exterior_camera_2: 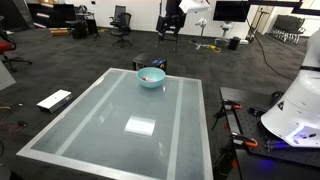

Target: Remove the marker from the bowl and put it on the table

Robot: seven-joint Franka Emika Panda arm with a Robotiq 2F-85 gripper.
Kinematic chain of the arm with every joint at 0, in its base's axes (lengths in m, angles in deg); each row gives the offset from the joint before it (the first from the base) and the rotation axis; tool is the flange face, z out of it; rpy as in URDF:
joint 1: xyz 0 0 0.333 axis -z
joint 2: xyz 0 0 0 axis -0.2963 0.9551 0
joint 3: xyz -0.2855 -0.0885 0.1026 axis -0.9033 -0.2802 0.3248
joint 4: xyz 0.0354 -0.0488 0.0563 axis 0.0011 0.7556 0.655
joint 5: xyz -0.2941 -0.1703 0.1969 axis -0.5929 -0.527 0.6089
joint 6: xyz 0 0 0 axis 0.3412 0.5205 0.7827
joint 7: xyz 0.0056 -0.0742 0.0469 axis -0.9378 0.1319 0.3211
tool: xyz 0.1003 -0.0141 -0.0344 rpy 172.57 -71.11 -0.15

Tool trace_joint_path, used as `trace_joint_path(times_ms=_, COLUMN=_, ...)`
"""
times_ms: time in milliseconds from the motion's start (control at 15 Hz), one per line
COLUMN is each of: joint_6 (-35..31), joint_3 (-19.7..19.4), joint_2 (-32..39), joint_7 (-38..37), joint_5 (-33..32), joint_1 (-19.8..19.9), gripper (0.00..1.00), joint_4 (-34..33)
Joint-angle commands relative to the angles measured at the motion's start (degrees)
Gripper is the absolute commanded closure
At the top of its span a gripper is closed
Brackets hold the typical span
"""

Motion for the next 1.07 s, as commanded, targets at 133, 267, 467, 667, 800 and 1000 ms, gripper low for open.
trace_joint_path(times_ms=133, joint_6=-1.2, joint_3=-0.4, joint_2=1.5, joint_7=0.1, joint_5=0.5, joint_1=0.3, gripper=0.00, joint_4=-0.1)
trace_joint_path(times_ms=267, joint_6=-1.2, joint_3=-0.5, joint_2=1.9, joint_7=0.1, joint_5=0.5, joint_1=0.3, gripper=0.00, joint_4=-0.1)
trace_joint_path(times_ms=467, joint_6=-1.2, joint_3=-0.5, joint_2=1.9, joint_7=0.1, joint_5=0.5, joint_1=0.2, gripper=0.00, joint_4=-0.2)
trace_joint_path(times_ms=667, joint_6=-1.7, joint_3=-0.4, joint_2=2.8, joint_7=-0.1, joint_5=0.0, joint_1=0.2, gripper=0.00, joint_4=-0.7)
trace_joint_path(times_ms=800, joint_6=-2.1, joint_3=-0.4, joint_2=4.2, joint_7=1.4, joint_5=1.0, joint_1=0.0, gripper=0.00, joint_4=-1.6)
trace_joint_path(times_ms=1000, joint_6=-3.0, joint_3=-0.5, joint_2=6.2, joint_7=3.1, joint_5=1.8, joint_1=-0.3, gripper=0.00, joint_4=-2.8)
